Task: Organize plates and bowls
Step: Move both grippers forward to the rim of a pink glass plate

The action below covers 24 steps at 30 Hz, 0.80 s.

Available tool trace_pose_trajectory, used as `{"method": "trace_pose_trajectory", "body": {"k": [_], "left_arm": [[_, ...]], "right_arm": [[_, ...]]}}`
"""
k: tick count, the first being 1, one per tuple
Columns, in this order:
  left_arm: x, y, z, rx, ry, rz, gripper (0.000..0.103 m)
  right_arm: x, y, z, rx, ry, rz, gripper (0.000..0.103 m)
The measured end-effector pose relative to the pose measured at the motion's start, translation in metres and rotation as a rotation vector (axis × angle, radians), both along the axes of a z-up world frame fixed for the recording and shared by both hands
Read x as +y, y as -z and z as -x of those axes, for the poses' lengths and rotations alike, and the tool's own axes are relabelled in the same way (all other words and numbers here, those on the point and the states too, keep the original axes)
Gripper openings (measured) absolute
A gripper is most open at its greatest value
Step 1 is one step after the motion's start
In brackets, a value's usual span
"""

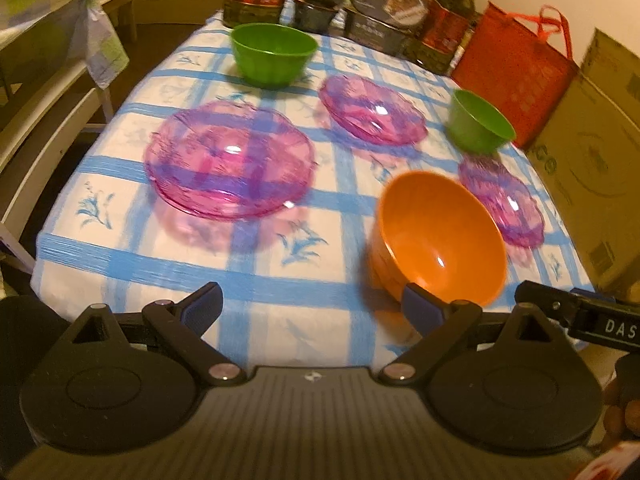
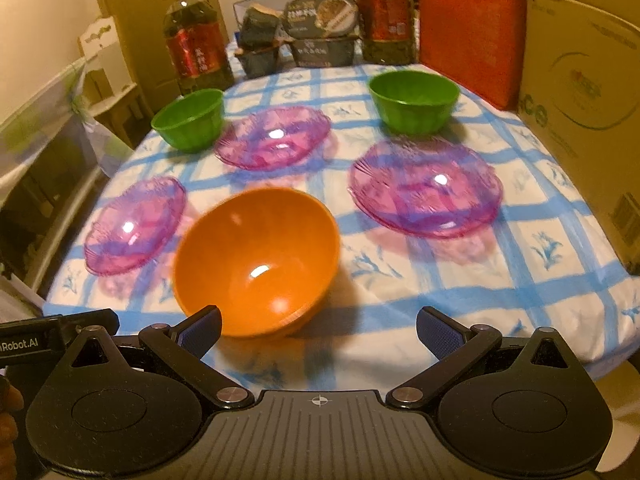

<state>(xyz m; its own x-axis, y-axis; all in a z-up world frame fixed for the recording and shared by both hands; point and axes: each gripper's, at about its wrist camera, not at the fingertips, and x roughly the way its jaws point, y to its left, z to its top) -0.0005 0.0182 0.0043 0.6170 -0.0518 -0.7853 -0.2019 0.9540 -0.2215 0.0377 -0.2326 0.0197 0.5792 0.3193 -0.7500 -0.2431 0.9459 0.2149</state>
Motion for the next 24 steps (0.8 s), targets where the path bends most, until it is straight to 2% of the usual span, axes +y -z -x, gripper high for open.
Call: {"method": "trace_pose_trajectory", "body": {"k": [11, 19, 20, 22, 24], "left_arm": [[0.079, -0.012, -0.012, -0.058, -0.148, 0.001, 0.096], [0.127, -0.001, -0.037, -0.058, -0.207, 0.01, 0.096], [0.131, 0.002, -0.042, -0.055, -0.208, 0.001, 0.095], [0.137, 0.01, -0.053, -0.035, -0.204, -0.014, 0.092], [0.145, 0.019, -0.062, -0.02, -0.197, -0.004, 0.089]], "right_arm": [[0.078, -0.016, -0.03, -0.061, -0.16, -0.039, 0.102], [0.144, -0.005, -0.074, -0.072, -0.261, -0.025, 0.102], [0.152, -0.001, -0.081, -0.067, -0.272, -0.019, 0.101], [0.165, 0.007, -0.094, -0.045, -0.288, -0.009, 0.092], [0.176, 0.018, -0.11, -0.014, -0.292, -0.003, 0.087]]}}
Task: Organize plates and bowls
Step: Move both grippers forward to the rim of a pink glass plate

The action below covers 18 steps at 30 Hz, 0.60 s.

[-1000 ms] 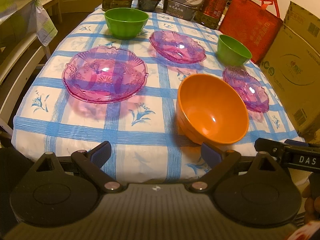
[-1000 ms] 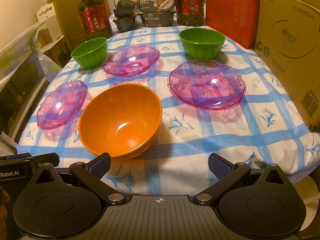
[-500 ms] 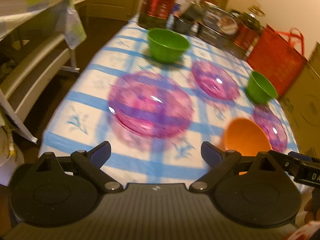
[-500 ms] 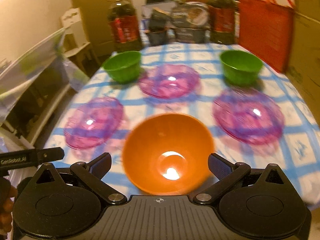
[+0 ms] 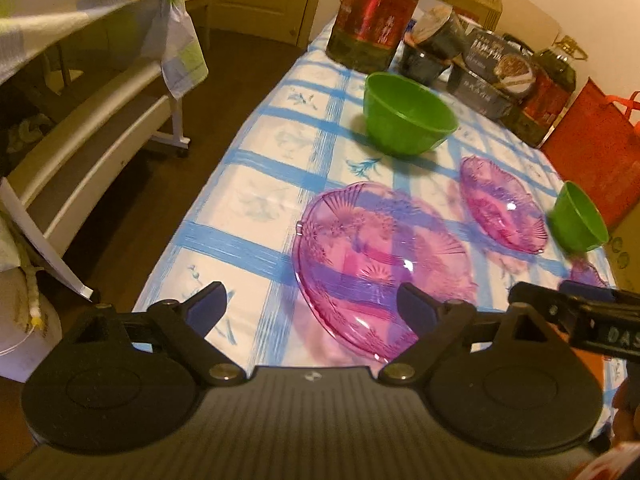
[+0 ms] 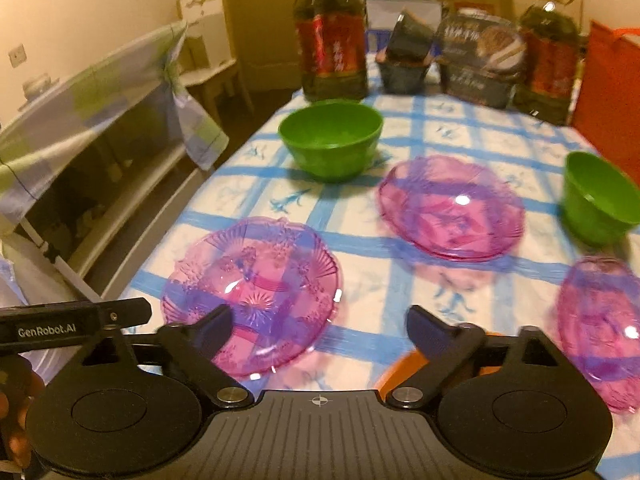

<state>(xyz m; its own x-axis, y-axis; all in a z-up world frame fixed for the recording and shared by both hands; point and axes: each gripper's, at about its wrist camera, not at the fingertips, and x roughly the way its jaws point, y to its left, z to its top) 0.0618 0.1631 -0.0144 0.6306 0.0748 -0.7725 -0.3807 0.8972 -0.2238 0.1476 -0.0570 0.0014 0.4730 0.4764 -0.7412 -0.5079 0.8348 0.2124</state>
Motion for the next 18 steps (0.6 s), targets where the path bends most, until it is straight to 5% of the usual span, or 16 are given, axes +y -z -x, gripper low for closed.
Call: {"method": "trace_pose_trajectory", "body": {"k": [8, 18], "left_arm": [[0.019, 0.03, -0.032, 0.025, 0.031, 0.021, 0.075], [0.021, 0.043, -0.046, 0.018, 0.071, 0.047, 0.032]], "right_arm": [[0.023, 0.032, -0.039, 0.094, -0.003, 0.056, 0.068], [0.03, 0.059, -0.06, 0.186, 0.0, 0.089, 0.039]]}}
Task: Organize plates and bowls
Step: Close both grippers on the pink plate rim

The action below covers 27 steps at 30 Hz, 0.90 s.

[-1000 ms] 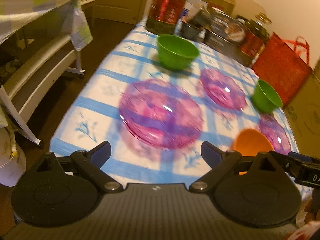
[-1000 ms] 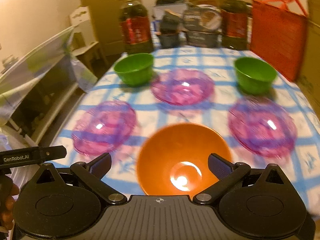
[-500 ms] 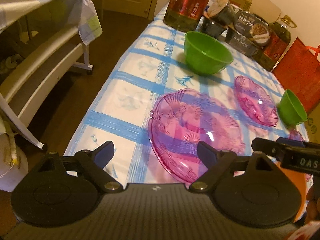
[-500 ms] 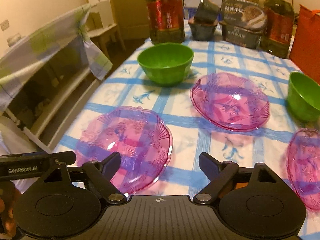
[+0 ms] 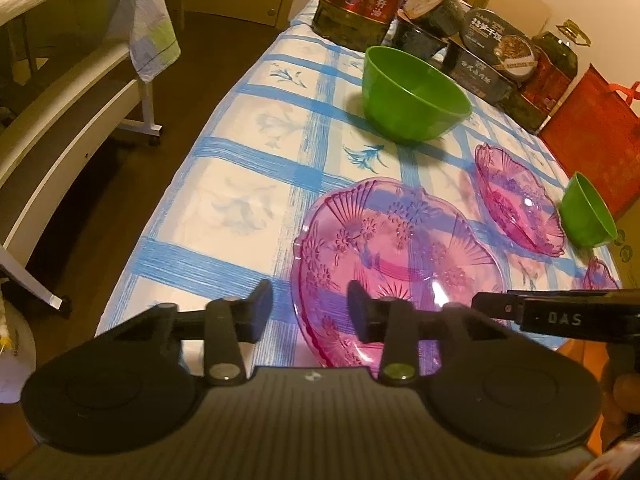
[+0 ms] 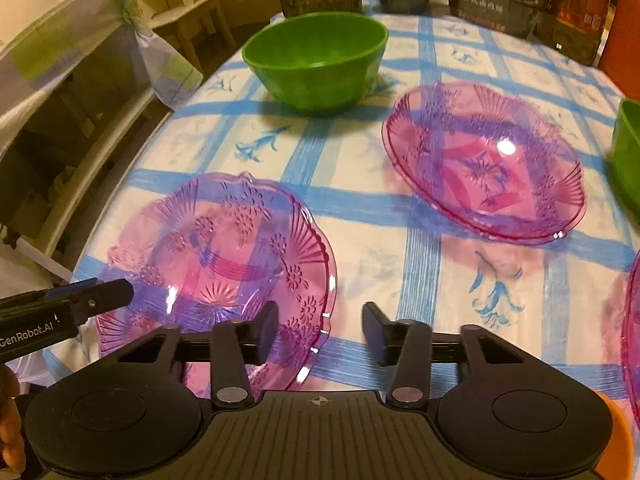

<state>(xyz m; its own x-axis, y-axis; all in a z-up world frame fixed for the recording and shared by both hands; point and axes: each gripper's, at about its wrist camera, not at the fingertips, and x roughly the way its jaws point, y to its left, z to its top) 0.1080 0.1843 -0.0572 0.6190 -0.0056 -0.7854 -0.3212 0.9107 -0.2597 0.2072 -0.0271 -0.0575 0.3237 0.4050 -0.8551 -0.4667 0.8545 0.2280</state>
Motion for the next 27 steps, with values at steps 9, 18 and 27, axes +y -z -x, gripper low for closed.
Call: {"method": "trace_pose_trajectory", "body": {"k": [9, 18, 27], "left_arm": [[-0.006, -0.007, 0.0, -0.002, 0.018, -0.033, 0.016], [-0.019, -0.038, 0.002, -0.044, 0.044, -0.082, 0.016], [-0.042, -0.061, -0.012, -0.066, 0.087, -0.106, 0.016]], "right_arm": [[0.001, 0.004, 0.003, 0.02, 0.003, -0.021, 0.018], [-0.015, -0.026, 0.009, -0.027, 0.024, -0.061, 0.018], [-0.04, -0.05, 0.004, -0.059, 0.075, -0.088, 0.017]]}}
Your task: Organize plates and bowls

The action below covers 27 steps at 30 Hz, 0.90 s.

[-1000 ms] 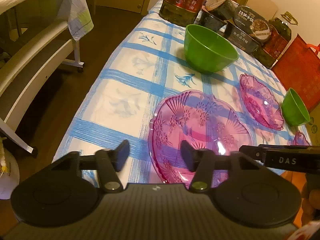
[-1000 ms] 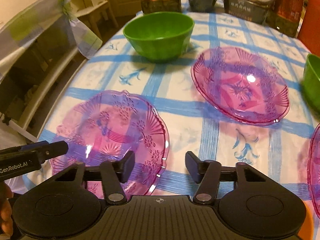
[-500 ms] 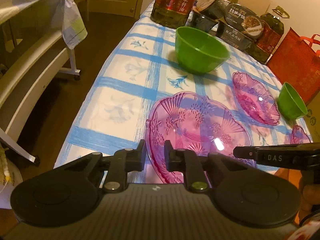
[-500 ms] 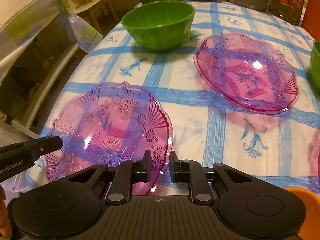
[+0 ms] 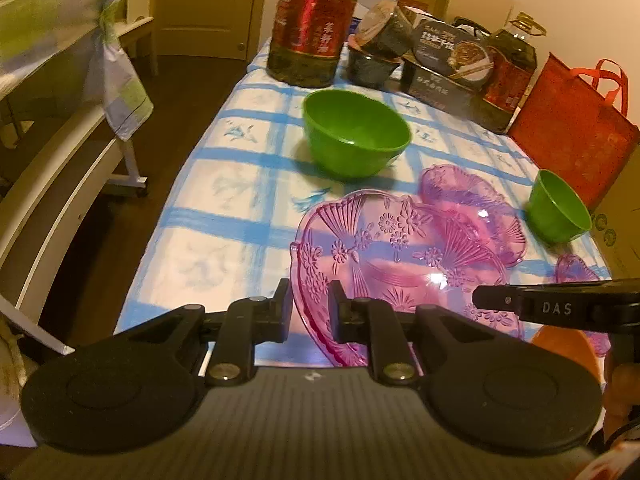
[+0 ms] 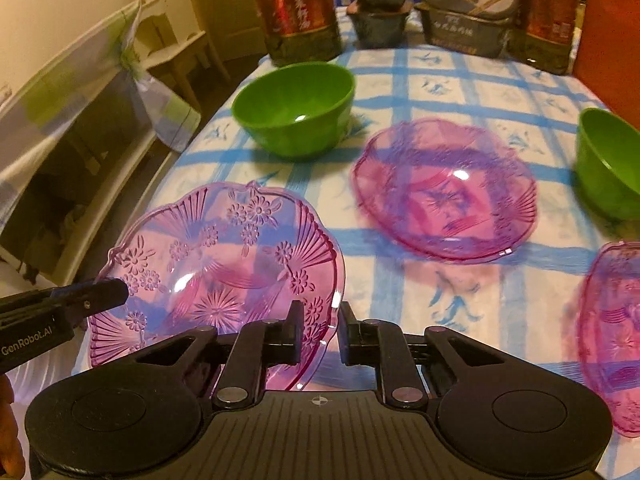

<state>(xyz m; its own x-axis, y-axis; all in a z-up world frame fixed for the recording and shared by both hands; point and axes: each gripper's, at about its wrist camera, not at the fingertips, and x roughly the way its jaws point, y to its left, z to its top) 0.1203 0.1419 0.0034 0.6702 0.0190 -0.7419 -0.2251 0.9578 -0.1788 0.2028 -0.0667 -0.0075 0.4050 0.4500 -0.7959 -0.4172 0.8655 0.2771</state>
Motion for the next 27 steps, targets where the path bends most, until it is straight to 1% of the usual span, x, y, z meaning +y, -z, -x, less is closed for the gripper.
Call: {"method": "trace_pose_trajectory", "body": {"k": [8, 13, 20, 27], "left_arm": [[-0.03, -0.013, -0.041, -0.03, 0.055, 0.002, 0.016], [-0.058, -0.01, -0.081, -0.036, 0.114, 0.0, 0.016], [-0.091, 0.012, -0.136, -0.022, 0.166, -0.014, 0.016], [-0.109, 0.034, -0.171, -0.004, 0.18, -0.034, 0.016]], "right_arm": [[-0.036, -0.016, -0.024, -0.043, 0.045, 0.003, 0.017], [-0.063, -0.017, -0.053, -0.066, 0.094, 0.024, 0.017], [-0.089, -0.001, -0.1, -0.075, 0.134, 0.062, 0.017], [-0.101, 0.023, -0.135, -0.075, 0.131, 0.08, 0.018]]}}
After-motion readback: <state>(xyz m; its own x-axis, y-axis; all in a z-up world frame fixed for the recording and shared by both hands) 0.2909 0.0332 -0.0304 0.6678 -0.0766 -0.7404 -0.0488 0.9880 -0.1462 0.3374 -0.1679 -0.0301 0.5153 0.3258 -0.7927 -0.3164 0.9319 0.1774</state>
